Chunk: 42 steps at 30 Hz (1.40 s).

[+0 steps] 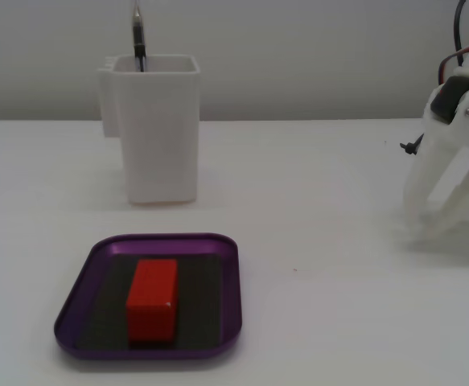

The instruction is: Remove the cube from the box.

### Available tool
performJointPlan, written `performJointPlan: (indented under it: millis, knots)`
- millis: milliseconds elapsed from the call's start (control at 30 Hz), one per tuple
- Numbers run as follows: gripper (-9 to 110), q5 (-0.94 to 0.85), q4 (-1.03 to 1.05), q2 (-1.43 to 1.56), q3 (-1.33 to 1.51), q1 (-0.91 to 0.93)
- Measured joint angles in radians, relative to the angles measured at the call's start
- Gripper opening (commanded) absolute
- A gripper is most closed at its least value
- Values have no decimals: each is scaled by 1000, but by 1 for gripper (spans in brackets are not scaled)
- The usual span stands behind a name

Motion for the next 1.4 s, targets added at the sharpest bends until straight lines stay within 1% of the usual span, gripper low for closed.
performJointPlan:
  millis: [200, 1067, 1233, 1400]
  knots:
    - [-1, 0, -37, 0, 2, -3]
    - [-1, 0, -81, 0, 2, 0]
    - [0, -44, -123, 0, -6, 3]
    - [0, -91, -144, -3, -89, 3]
